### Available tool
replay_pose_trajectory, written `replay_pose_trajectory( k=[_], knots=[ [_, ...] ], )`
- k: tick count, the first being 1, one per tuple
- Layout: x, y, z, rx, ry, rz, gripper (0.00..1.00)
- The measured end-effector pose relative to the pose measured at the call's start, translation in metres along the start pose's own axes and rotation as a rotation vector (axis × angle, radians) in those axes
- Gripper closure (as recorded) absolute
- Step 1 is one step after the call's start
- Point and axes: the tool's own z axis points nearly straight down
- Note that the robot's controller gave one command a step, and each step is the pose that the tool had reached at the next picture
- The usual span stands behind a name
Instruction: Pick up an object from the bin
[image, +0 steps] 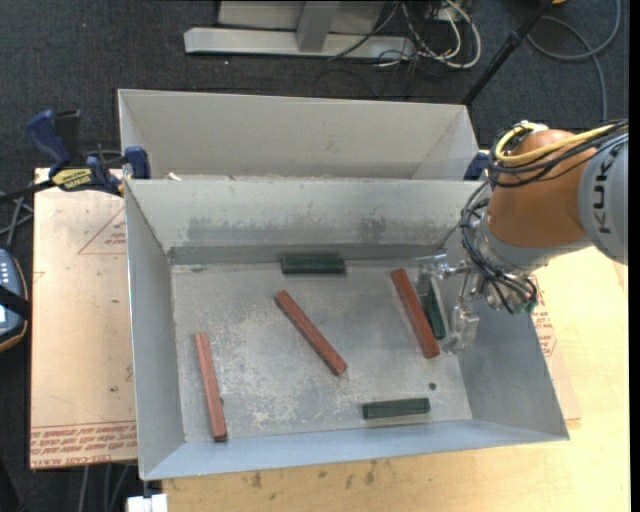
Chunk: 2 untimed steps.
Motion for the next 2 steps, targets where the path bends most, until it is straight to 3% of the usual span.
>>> replay_pose_trajectory(
  k=[1, 2],
  knots=[
    [-0.039, -0.026, 0.019, 0.006, -0.011, -0.007, 0.0],
    [-0.036, -0.014, -0.012, -0.003, 0.006, -0.11, 0.0]
  ],
)
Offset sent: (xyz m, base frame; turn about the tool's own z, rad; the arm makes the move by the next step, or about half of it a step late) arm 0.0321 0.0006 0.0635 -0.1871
